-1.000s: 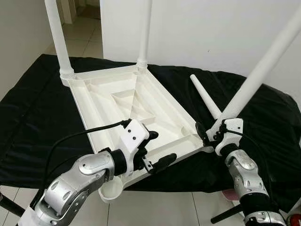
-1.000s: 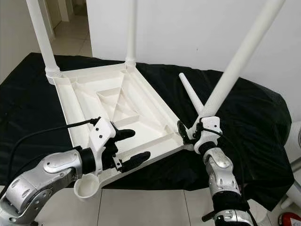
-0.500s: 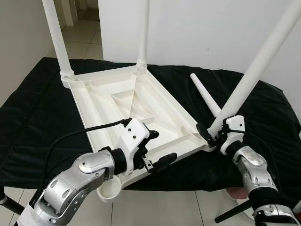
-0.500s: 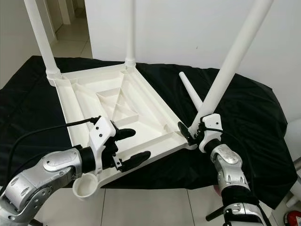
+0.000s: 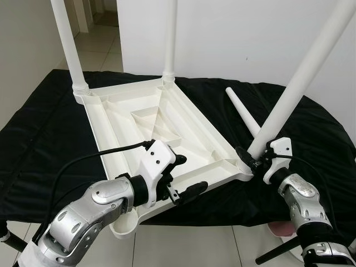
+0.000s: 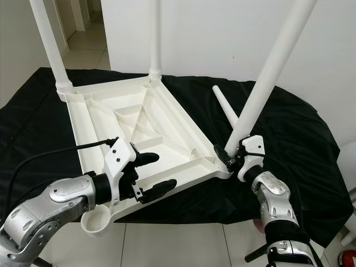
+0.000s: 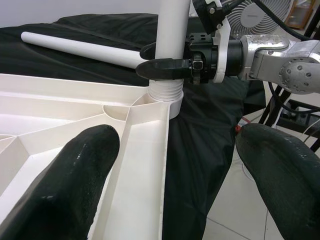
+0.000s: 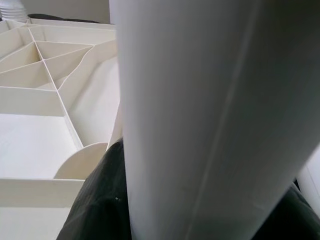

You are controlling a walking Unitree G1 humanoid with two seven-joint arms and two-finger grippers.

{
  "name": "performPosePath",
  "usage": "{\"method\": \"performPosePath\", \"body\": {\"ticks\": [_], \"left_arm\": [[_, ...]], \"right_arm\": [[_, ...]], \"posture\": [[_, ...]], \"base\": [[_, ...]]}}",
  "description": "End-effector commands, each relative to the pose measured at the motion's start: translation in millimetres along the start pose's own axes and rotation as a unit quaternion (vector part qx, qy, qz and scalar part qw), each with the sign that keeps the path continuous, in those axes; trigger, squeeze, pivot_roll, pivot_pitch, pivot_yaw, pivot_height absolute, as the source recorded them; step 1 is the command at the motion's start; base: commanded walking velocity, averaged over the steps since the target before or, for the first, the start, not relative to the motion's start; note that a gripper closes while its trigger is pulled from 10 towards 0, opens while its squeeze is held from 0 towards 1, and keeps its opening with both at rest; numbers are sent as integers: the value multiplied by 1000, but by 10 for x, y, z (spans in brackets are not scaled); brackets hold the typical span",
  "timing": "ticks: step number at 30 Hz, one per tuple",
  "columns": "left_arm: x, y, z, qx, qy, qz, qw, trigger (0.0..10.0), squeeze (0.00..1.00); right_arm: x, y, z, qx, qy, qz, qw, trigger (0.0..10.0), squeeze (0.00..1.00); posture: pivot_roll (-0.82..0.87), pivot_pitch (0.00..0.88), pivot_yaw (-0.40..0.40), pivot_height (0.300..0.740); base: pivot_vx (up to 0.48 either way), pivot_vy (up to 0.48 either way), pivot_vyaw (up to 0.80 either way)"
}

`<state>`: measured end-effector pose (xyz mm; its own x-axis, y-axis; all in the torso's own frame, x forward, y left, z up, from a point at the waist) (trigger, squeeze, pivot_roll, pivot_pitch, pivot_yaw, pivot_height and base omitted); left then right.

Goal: Building children table

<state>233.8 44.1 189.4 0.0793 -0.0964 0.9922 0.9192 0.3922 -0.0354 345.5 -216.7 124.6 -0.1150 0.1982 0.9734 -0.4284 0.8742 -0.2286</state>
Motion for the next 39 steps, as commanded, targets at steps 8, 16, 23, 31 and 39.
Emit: {"method": "performPosePath", "body": {"ticks": [8, 16, 23, 31, 39], "left_arm": [[18, -112, -24, -56, 5, -4, 998, 10000, 0], [14, -120, -32, -56, 5, -2, 998, 10000, 0], [12, -123, -41, -52, 2, 0, 999, 10000, 0], [-3, -140, -58, -49, -1, 5, 999, 10000, 0], [-6, -138, -66, -54, -1, 4, 999, 10000, 0]], "right_arm": [[-189, 30, -62, -81, 49, -38, 995, 10000, 0], [-195, 50, -124, -120, 56, -45, 990, 10000, 0], [-147, 136, -195, -175, 47, -61, 982, 10000, 0], [-177, 209, -256, -278, 64, -82, 955, 10000, 0], [-156, 297, -210, -359, 75, -86, 926, 10000, 0]], "posture": [[46, 0, -50, 740], [49, 0, -59, 740], [46, 0, -80, 740], [47, 0, -101, 740], [39, 0, -107, 740]], "base": [[0, 0, 0], [0, 0, 0], [0, 0, 0], [0, 0, 0], [0, 0, 0]]}}
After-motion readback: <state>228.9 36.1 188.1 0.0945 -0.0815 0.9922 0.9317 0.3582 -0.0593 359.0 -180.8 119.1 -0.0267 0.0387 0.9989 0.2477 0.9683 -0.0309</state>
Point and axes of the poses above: a point about 5 cm out from each wrist's last joint towards the gripper, its own z axis pointing back from the gripper into the wrist, its own x axis along the axis of the wrist's last joint, y = z × x, the point moved 3 cm from there along -z, pointing out of the wrist towards the gripper, and after that the axes turned 5 degrees about z, right-handed, at the moved point
